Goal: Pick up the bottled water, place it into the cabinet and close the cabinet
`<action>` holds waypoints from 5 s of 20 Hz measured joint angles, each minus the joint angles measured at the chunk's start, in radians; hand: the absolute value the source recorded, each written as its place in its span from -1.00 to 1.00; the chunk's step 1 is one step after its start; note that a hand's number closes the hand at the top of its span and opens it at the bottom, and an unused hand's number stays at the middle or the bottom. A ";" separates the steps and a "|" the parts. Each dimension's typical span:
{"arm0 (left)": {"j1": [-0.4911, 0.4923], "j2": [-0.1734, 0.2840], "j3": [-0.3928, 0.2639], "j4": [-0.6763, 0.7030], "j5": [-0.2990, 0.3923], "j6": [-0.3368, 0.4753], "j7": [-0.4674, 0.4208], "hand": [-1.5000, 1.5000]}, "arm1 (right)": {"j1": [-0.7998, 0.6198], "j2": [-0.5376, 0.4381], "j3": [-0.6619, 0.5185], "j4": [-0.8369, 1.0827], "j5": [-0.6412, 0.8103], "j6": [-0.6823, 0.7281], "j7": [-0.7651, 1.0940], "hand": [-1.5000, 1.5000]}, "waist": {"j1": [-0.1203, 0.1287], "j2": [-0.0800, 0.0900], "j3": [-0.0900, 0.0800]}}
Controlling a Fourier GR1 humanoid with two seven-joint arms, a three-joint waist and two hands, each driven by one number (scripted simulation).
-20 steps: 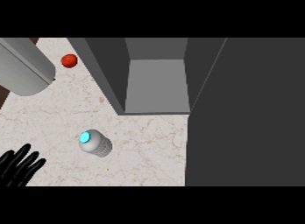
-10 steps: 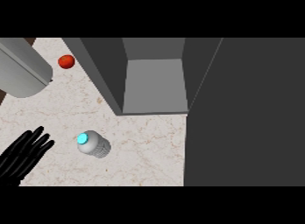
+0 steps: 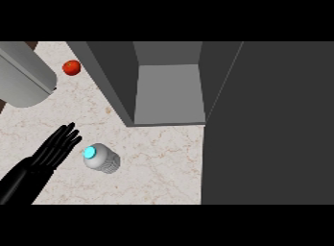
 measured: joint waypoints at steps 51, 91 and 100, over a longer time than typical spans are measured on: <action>-0.490 -0.141 0.062 1.245 -0.222 -0.128 -0.612 1.00 | 0.254 -0.074 -0.113 0.033 -0.158 0.151 -0.242 -1.00 | 0.003 0.003 -0.002; -0.521 -0.271 -0.190 0.602 -0.026 0.661 -0.345 1.00 | 0.276 -0.141 -0.176 0.051 -0.240 0.146 -0.275 -1.00 | 0.013 -0.002 0.001; -0.635 -0.267 -0.302 0.668 -0.048 0.940 -0.278 1.00 | 0.238 -0.169 -0.196 0.056 -0.263 0.124 -0.256 -1.00 | 0.013 -0.005 0.002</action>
